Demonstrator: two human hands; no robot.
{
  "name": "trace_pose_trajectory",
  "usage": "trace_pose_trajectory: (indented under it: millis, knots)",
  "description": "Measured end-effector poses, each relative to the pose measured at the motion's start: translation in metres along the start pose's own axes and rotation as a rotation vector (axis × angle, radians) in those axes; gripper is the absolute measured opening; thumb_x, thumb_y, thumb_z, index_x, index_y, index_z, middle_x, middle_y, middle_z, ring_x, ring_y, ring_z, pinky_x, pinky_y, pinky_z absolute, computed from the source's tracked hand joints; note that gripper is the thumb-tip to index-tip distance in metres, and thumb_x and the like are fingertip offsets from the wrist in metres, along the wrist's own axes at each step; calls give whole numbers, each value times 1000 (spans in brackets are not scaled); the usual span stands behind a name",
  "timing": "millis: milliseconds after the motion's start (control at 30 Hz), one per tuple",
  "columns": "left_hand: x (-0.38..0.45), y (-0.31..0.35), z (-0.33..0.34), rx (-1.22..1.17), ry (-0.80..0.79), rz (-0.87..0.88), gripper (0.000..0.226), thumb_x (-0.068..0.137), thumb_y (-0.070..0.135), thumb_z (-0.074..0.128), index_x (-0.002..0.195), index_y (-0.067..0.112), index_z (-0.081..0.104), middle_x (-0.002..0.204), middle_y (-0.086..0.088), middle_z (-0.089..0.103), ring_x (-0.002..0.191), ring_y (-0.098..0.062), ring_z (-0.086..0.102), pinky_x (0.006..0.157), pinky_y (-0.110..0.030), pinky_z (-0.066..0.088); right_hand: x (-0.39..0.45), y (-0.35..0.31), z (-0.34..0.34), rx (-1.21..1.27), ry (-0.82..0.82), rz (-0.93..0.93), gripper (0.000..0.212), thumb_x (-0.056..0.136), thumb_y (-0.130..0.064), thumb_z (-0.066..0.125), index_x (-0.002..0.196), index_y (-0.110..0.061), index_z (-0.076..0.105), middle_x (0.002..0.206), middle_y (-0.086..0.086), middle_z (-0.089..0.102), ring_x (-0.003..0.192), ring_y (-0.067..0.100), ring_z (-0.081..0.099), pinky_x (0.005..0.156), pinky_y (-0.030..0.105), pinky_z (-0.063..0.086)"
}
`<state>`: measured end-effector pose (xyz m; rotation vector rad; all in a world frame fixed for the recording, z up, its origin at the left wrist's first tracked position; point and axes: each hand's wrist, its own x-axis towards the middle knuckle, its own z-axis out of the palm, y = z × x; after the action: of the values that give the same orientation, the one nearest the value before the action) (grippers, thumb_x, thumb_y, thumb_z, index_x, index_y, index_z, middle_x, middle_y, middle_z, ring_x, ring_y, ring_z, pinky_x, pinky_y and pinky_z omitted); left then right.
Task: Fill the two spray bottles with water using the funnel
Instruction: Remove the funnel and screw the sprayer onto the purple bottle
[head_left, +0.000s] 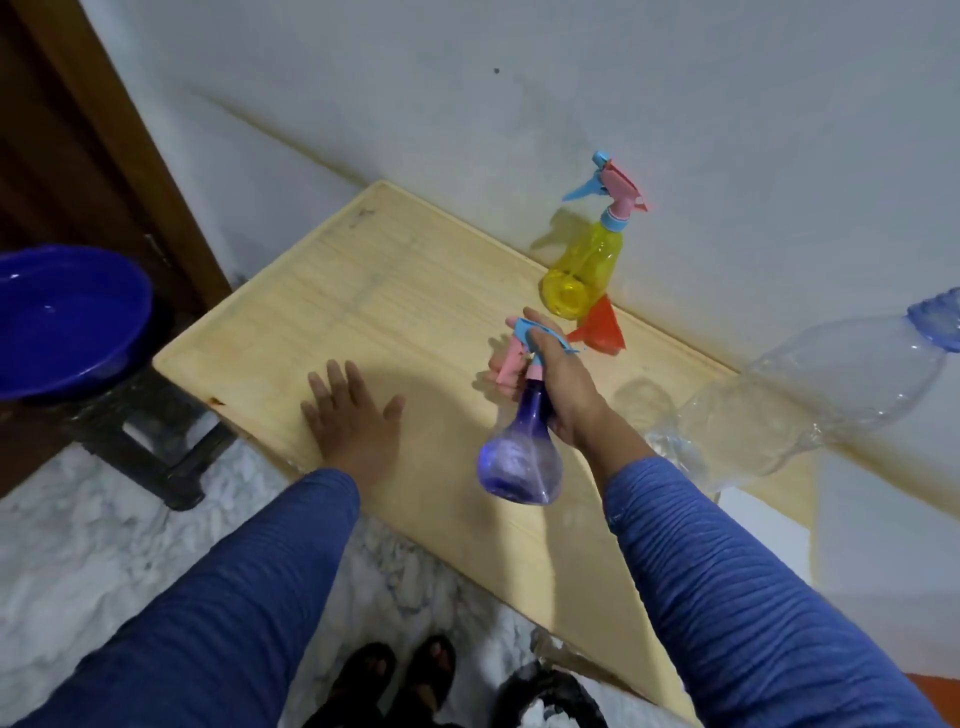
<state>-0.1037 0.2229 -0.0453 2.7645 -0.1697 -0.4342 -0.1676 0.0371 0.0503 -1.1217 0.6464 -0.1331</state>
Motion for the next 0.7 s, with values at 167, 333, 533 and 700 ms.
trace_pose_trajectory:
  millis: [167,333,533,700]
  knots:
    - [3,-1,8,62,22,-18,76,94,57,18,148,11,-10,157,-7,-14,143,-29,-17,116,-47,-7,8,20,-8,-54,-38,127,36,95,-24,41,130,-18,48,110,19,60,81,35,64,71,41,56]
    - [3,-1,6,84,-19,-26,76,94,56,18,147,11,-13,157,-6,-18,143,-29,-20,115,-47,-9,6,29,-7,-22,11,128,34,92,-23,42,122,-13,54,79,16,55,56,27,55,55,33,48]
    - [3,0,2,88,-62,-27,77,94,57,16,147,11,-15,156,-6,-21,142,-28,-23,115,-47,-11,1,25,-2,-53,6,43,27,93,-19,42,112,-10,60,55,13,42,48,22,42,53,30,37]
    - [2,-1,3,81,-62,-15,77,94,57,15,146,11,-18,155,-7,-23,141,-28,-25,115,-47,-12,-5,17,-3,-85,-12,-1,26,97,-21,43,117,-22,58,95,17,62,77,36,60,70,42,54]
